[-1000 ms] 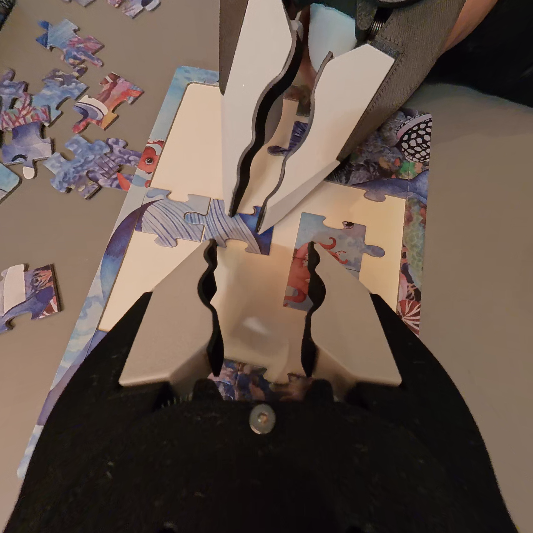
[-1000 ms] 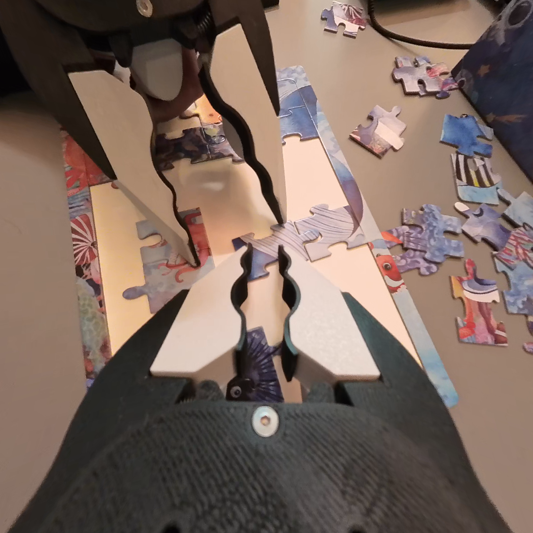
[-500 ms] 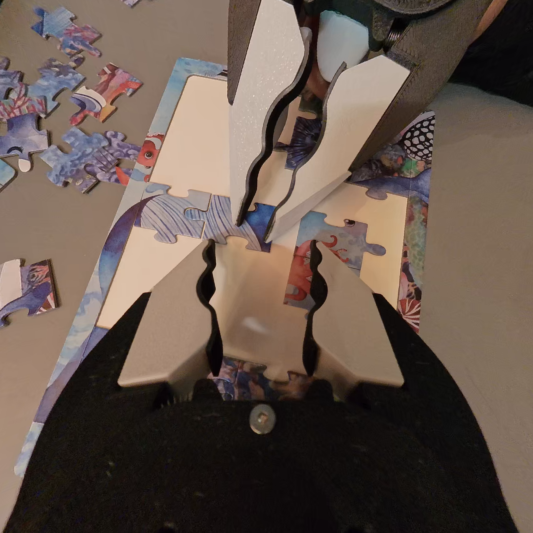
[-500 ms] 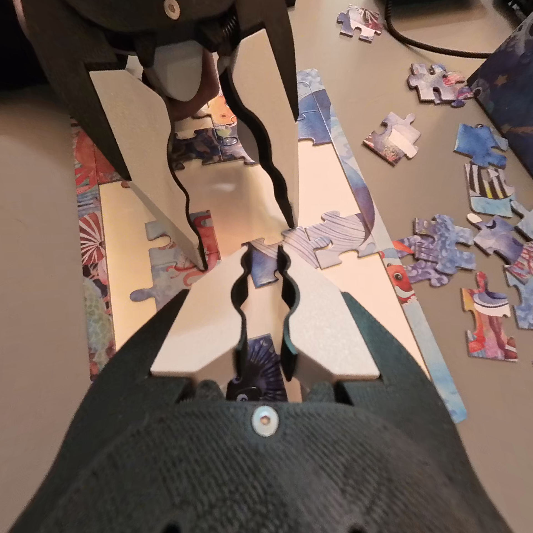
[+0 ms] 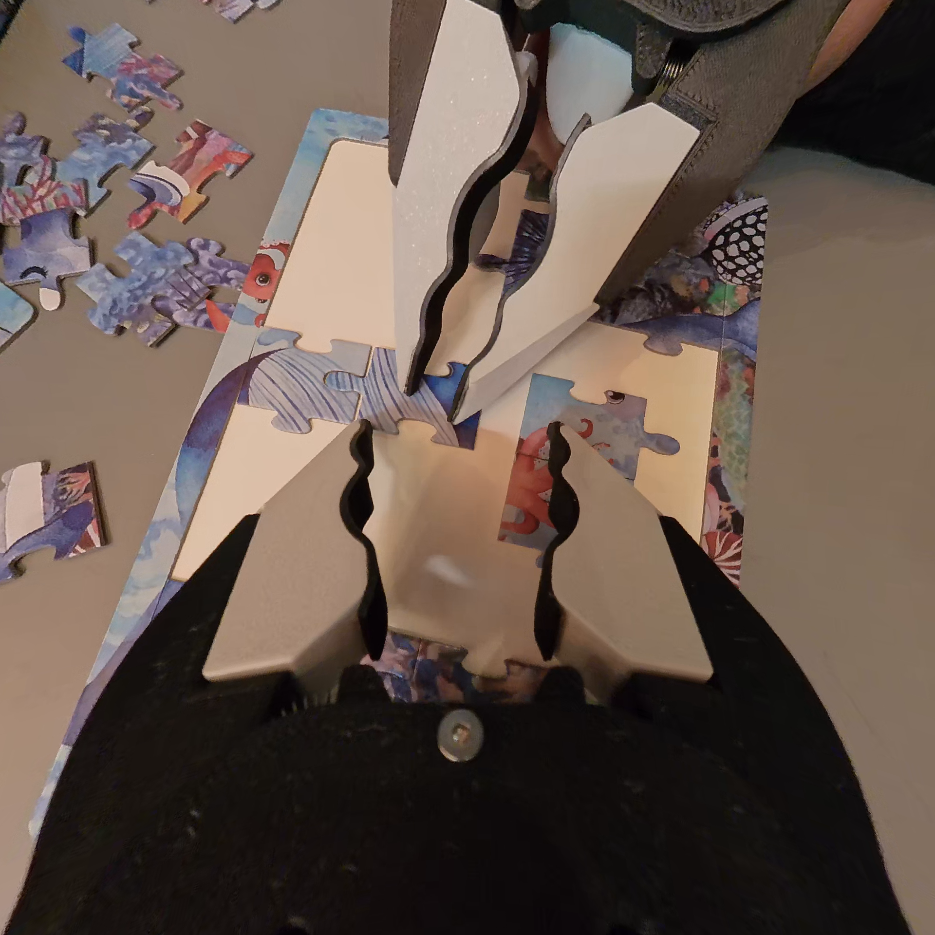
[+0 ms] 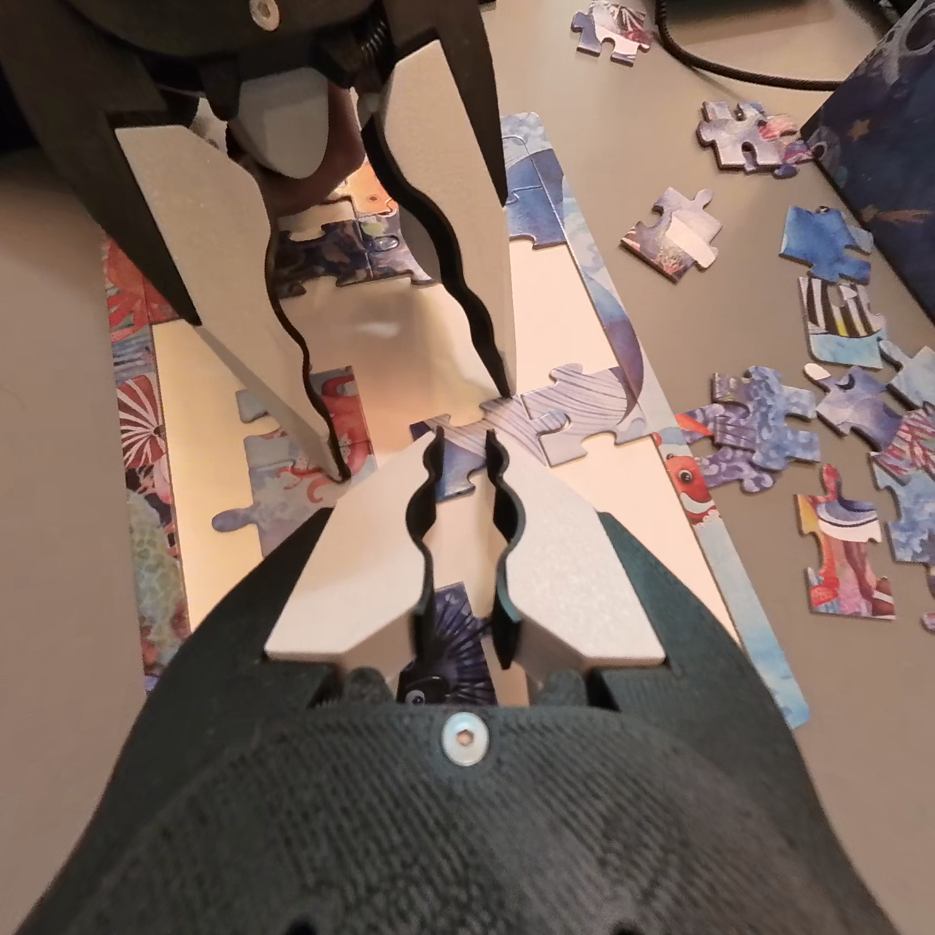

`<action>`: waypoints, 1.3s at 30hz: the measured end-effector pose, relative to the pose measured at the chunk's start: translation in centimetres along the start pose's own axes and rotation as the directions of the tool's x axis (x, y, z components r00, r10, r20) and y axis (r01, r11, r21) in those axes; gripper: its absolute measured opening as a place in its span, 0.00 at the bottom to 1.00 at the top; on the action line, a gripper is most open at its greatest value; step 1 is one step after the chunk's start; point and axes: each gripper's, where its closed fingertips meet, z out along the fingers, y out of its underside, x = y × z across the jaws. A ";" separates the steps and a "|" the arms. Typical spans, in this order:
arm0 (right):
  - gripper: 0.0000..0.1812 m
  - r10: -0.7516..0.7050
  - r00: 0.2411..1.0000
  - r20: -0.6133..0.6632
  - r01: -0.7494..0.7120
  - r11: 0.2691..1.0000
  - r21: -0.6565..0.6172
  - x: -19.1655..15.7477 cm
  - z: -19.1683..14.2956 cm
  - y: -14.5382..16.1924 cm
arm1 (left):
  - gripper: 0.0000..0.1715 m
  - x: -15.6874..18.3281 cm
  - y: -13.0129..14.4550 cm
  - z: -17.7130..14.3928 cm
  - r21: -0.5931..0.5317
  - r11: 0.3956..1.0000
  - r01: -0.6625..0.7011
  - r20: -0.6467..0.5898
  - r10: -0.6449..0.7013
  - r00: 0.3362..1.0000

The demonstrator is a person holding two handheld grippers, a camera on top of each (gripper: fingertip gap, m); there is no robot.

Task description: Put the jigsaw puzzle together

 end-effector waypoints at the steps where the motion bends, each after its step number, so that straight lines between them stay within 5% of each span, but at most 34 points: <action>1: 0.08 0.000 1.000 -0.001 0.000 1.000 0.000 0.0 0.0 0.0 | 0.40 0.0 0.0 0.0 0.000 1.000 -0.001 0.002 0.001 1.000; 22: 0.08 0.025 1.000 0.002 -0.025 0.998 0.052 0.6 -1.1 -0.6 | 0.40 -0.2 0.0 -0.2 0.003 1.000 -0.025 0.025 0.025 0.999; 28: 0.22 -0.006 1.000 0.014 0.006 1.000 0.013 0.4 -1.2 0.3 | 0.40 -0.2 0.0 -0.1 0.003 1.000 -0.022 0.025 0.022 0.999; 39: 0.21 -0.034 0.999 0.016 0.034 0.999 -0.022 0.2 -0.8 1.0 | 0.40 -0.2 0.0 -0.1 0.000 1.000 -0.019 0.025 0.019 1.000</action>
